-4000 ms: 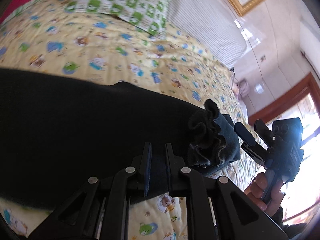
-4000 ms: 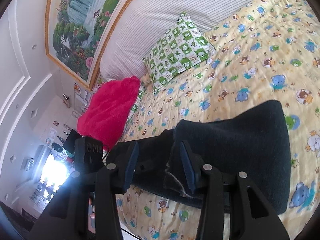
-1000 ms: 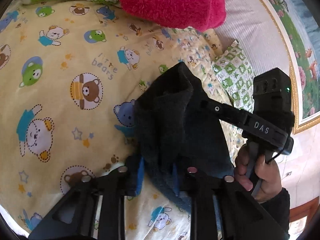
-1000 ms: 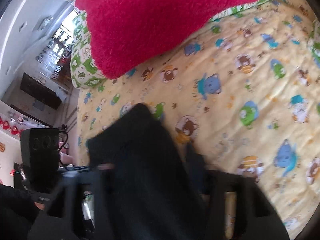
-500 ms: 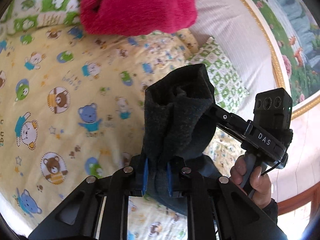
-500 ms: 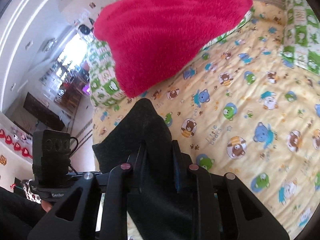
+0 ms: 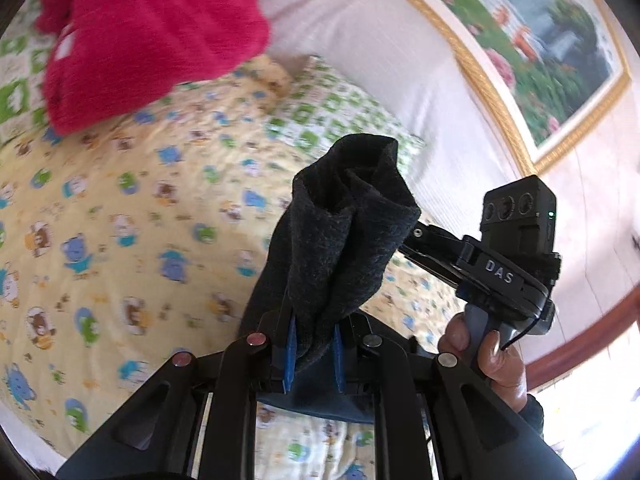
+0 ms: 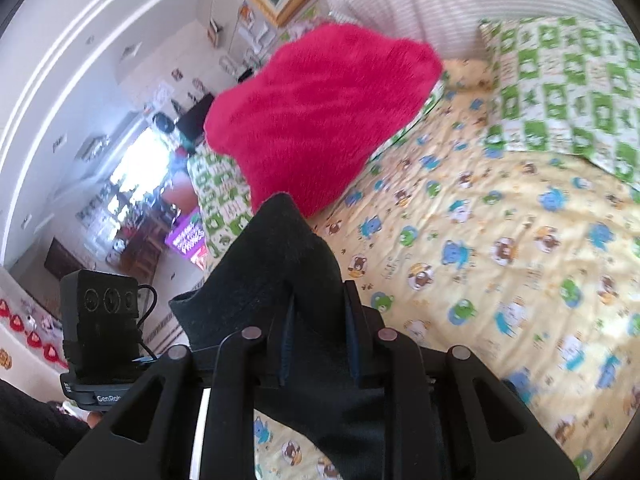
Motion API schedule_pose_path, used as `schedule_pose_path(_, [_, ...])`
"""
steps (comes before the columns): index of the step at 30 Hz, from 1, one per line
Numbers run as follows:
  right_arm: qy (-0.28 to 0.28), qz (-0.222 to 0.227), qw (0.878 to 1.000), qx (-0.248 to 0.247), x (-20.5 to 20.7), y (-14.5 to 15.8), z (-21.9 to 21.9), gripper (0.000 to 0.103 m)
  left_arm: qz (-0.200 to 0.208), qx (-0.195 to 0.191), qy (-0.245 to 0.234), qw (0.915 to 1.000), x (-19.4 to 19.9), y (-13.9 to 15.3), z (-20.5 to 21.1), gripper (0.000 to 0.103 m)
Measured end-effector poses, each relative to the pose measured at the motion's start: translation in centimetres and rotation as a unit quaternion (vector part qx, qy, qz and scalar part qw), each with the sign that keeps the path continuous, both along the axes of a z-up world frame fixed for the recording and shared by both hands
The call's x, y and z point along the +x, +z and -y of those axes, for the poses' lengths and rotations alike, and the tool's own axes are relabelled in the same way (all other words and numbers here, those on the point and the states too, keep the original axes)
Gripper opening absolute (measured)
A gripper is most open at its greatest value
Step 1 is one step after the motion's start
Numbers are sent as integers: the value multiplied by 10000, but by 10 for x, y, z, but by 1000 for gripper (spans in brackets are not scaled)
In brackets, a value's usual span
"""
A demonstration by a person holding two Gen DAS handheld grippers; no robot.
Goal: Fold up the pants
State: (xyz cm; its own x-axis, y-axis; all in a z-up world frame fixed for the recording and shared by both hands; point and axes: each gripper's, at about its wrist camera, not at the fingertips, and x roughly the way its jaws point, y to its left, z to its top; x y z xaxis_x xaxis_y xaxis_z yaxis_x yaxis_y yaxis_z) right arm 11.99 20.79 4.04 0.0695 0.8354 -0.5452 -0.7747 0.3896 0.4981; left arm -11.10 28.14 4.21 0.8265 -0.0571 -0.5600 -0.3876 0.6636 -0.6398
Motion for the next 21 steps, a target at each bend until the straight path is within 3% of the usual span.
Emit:
schedule_pose_path(9, [-574, -102, 9973, 447, -1, 2, 82, 24, 84, 118, -754, 9970, 28, 11, 59, 14])
schedule_pose_path(21, [-1272, -282, 9876, 879, -5, -17, 172, 24, -140, 412, -1567, 9867, 72, 5, 134, 15])
